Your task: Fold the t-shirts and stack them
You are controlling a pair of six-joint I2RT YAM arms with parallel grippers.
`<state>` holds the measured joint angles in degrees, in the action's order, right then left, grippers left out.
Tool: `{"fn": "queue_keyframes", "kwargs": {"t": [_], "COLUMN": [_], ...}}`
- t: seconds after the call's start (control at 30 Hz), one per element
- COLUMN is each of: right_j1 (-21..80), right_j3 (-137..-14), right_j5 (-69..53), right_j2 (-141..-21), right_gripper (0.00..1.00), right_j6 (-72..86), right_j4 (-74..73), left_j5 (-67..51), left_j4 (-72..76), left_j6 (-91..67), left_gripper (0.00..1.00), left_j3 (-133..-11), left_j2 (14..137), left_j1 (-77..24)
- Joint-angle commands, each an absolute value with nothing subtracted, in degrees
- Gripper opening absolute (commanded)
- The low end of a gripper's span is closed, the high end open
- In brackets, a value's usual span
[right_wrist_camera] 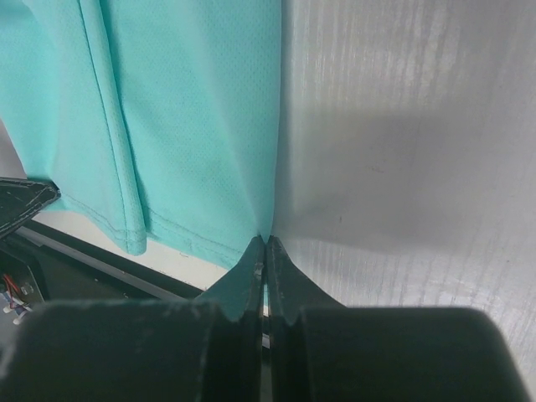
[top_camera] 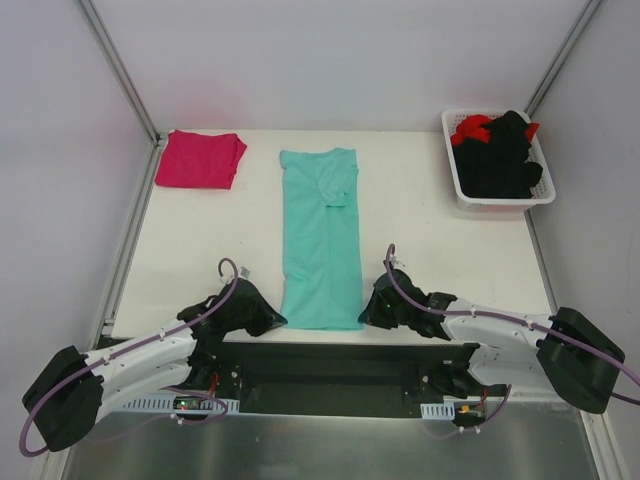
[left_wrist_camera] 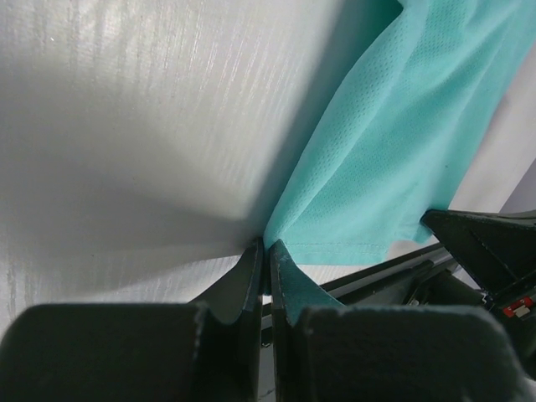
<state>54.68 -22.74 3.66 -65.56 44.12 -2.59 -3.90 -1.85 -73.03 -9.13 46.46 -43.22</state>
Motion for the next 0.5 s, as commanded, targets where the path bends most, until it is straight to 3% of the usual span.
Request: {"fn": "queue_keyframes", "kwargs": {"t": [0.0, 0.47], "right_j1": [55.3, 57.1], "right_j3": [-24.4, -27.6], "right_j5": [4.0, 6.8], "right_j2": [-65.9, -61.6], "right_gripper": [0.01, 0.01], "right_j6": [44.6, 45.0], "right_j4": [-3.8, -9.8], "left_j5": [-4.3, -0.3], "left_j4": [-5.7, -12.4], "left_j6": [-73.0, -74.8], "left_gripper": [0.0, 0.0], "left_j3": [-10.6, -16.5], "left_j2": [45.4, 44.1], "left_j1": [-44.6, -49.4]}}
